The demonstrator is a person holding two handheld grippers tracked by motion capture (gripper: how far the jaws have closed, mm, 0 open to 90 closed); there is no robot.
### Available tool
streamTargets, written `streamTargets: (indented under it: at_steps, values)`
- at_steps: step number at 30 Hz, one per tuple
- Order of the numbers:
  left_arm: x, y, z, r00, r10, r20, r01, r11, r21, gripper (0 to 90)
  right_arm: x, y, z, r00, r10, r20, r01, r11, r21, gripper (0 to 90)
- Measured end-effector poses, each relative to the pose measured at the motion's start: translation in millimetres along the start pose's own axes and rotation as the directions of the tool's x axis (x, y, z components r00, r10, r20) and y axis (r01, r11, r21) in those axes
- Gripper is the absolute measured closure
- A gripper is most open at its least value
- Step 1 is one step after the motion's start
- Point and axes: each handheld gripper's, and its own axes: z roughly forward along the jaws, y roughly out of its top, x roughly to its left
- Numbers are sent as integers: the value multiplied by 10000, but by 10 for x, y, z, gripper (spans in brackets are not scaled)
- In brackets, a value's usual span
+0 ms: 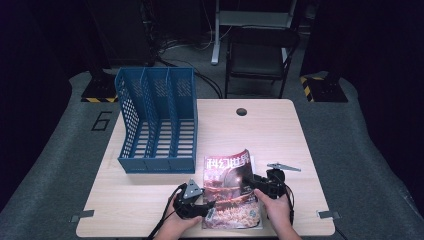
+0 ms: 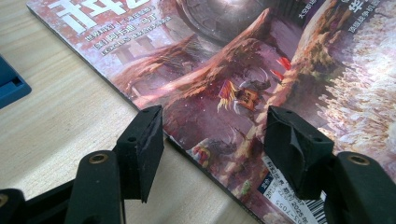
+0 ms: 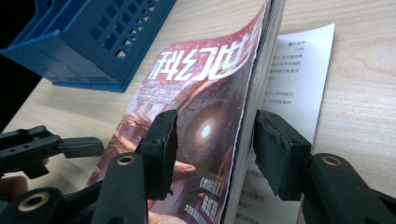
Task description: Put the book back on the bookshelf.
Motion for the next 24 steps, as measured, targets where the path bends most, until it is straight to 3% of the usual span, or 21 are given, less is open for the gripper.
streamTargets:
  at_steps: [3, 9, 14, 24]
  values:
    - [-2, 0, 0, 10000, -13, -10, 13, 10000, 2, 375, -16, -12, 72, 10000, 42, 1, -42, 9995, 316, 500]
    - [-4, 0, -1, 10000, -29, -42, 29, 10000, 6, 376, -26, -23, 150, 9989, -330, 333, 301, 9960, 843, 521]
    - [-10, -2, 1, 9999, -112, -22, 112, 9999, -11, 377, -65, -34, 166, 9991, -169, 401, 131, 9955, 941, 548]
    - [-10, -2, 0, 9999, -115, -33, 115, 9999, -11, 377, -66, -41, 183, 9981, -307, 537, 246, 9936, 1101, 520]
